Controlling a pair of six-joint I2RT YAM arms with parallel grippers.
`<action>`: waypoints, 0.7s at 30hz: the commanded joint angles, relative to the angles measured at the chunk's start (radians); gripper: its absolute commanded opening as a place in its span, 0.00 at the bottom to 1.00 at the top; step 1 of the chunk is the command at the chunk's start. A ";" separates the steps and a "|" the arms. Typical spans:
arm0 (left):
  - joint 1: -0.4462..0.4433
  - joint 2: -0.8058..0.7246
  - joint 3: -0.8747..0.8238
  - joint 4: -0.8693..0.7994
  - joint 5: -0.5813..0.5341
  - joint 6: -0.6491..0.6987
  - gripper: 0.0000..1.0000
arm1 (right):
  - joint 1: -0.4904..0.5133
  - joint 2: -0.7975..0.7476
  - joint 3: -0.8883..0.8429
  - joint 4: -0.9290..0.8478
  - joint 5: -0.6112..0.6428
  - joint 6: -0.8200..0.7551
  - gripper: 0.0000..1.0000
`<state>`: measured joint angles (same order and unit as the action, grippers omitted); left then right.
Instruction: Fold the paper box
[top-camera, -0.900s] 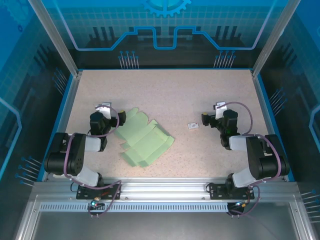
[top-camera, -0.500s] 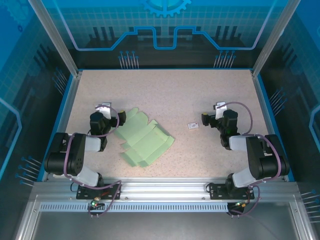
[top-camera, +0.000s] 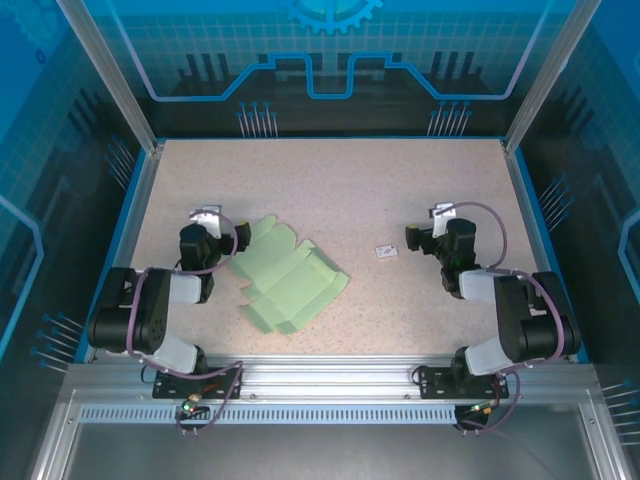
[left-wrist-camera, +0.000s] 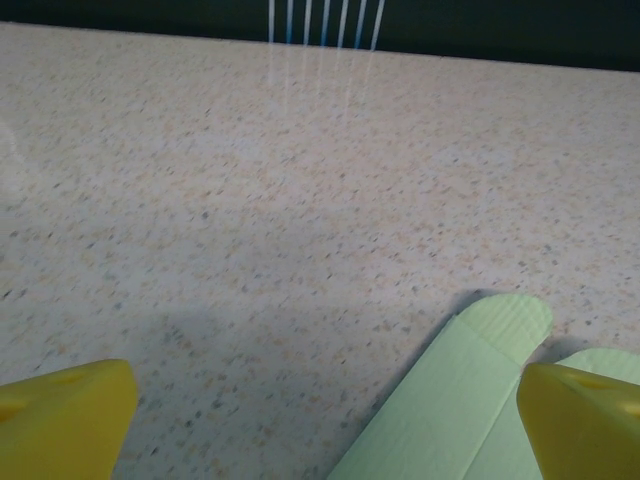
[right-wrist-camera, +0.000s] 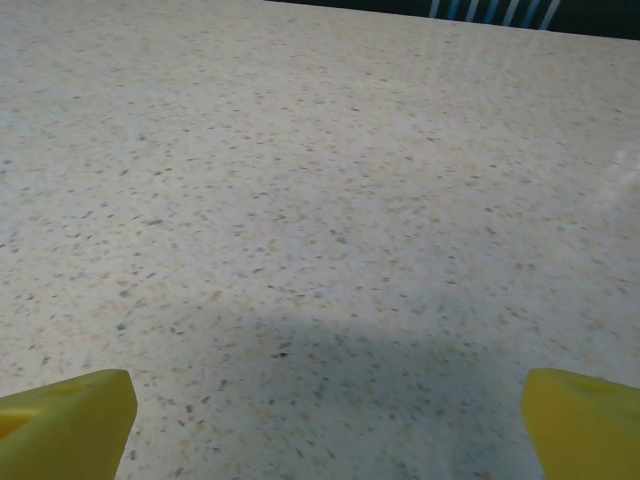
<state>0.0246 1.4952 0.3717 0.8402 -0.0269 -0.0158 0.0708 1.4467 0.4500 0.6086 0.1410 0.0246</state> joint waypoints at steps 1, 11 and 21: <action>0.006 -0.155 0.036 -0.147 -0.085 -0.040 0.99 | -0.029 -0.142 0.084 -0.213 0.163 0.121 1.00; -0.102 -0.299 0.250 -0.687 0.250 -0.453 0.96 | 0.256 -0.316 0.318 -0.904 0.045 0.323 0.97; -0.329 -0.283 0.312 -0.909 0.180 -0.432 0.93 | 0.699 -0.019 0.395 -1.013 -0.118 0.274 0.92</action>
<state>-0.2932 1.2335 0.6456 0.0238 0.1585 -0.4217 0.7658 1.3884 0.8574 -0.3412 0.0830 0.2417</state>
